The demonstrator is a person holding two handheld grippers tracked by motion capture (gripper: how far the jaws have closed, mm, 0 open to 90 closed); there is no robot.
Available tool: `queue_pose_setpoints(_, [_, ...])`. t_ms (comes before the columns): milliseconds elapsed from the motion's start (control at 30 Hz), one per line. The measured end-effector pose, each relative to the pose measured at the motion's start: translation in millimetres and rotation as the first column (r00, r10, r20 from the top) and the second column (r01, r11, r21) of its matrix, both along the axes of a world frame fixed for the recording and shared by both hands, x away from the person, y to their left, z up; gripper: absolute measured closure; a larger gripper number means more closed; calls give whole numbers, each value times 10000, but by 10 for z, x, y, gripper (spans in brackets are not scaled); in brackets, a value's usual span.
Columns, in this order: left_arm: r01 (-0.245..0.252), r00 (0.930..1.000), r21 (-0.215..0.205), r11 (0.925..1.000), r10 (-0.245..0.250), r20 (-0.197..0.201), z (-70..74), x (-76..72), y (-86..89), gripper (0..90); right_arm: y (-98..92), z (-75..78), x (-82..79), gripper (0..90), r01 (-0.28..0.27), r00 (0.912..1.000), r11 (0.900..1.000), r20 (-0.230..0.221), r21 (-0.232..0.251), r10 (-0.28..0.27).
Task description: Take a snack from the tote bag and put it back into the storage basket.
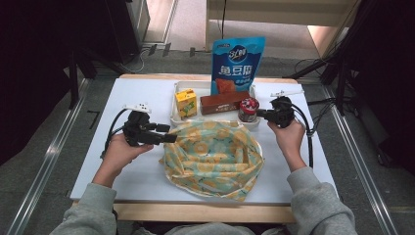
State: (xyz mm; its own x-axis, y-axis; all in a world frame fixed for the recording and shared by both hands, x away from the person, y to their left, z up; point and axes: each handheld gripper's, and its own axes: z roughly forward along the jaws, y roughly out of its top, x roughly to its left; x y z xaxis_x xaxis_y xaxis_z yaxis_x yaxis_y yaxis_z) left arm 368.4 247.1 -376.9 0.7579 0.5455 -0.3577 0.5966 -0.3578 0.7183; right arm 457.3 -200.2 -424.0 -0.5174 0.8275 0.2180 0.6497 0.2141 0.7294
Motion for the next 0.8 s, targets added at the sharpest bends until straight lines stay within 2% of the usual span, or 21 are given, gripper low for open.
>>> queue_pose_setpoints(333, [-8,10000,-1,10000,8,-9,-1,2,-2,378,-30,-10,98,900,471,9989,9989,14,17,-471])
queue_pose_setpoints(467, [9,10000,-13,10000,-9,5,1,1,8,378,8,7,83,900,416,9991,9990,37,170,-416])
queue_pose_setpoints(633, [10,10000,20,10000,-10,8,2,-4,11,378,179,80,-10,900,-242,9995,9994,203,265,237])
queue_pose_setpoints(800, [-14,10000,-30,10000,14,-9,0,-2,6,378,370,48,-31,900,-791,9968,9968,86,154,789])
